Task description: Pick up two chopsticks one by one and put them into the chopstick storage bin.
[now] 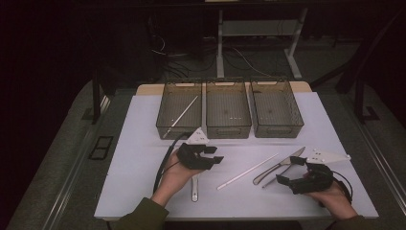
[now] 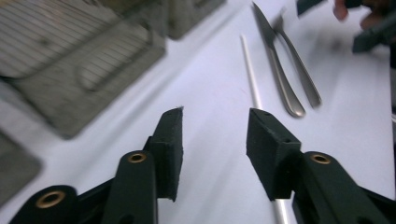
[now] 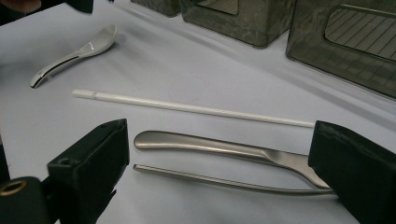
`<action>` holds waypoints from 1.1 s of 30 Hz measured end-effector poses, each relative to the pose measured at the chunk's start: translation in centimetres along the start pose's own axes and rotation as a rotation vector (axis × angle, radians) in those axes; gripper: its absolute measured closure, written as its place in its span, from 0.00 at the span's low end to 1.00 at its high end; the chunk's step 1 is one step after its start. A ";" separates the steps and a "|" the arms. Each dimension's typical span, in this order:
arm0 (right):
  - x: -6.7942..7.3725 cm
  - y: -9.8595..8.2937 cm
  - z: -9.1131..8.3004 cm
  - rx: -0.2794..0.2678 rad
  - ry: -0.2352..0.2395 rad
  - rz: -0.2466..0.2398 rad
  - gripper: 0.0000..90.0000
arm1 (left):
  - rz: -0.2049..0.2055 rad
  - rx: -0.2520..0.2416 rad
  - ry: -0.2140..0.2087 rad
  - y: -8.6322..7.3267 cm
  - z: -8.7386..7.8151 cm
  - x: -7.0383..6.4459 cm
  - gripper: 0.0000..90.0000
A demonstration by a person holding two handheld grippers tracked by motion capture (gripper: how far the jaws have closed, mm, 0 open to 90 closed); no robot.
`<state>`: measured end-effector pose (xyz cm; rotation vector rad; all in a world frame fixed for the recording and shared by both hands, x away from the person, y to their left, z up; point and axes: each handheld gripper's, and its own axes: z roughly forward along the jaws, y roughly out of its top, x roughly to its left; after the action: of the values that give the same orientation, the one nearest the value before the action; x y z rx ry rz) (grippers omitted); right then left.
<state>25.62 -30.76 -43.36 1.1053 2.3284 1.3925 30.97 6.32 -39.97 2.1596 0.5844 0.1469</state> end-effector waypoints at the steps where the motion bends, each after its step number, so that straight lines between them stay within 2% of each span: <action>1: 0.0 0.0 0.0 0.000 -0.001 0.000 0.06 | 0.005 0.011 -0.010 -0.1 0.2 -0.3 0.64; 7: 0.0 0.0 0.0 -0.001 0.000 -0.003 0.06 | 0.020 0.059 -0.051 -1.0 1.3 -1.7 0.75; 12: 0.1 0.0 -0.1 0.001 0.000 -0.001 0.06 | 0.022 0.087 -0.073 -1.7 1.9 -2.6 0.80; 15: 0.0 0.0 0.0 0.000 0.000 -0.001 0.06 | 0.022 0.123 -0.083 -2.1 2.5 -3.1 0.81; 24: 0.1 0.0 0.0 0.000 0.000 -0.005 0.06 | 0.031 0.154 -0.075 -2.2 3.8 -3.6 0.81; 33: 0.1 0.0 0.0 0.001 0.000 -0.007 0.06 | 0.037 0.153 -0.063 -1.6 5.1 -3.7 0.81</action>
<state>25.60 -30.70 -43.34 1.0960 2.3310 1.3898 28.71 1.75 -43.93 2.3149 0.5348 0.0559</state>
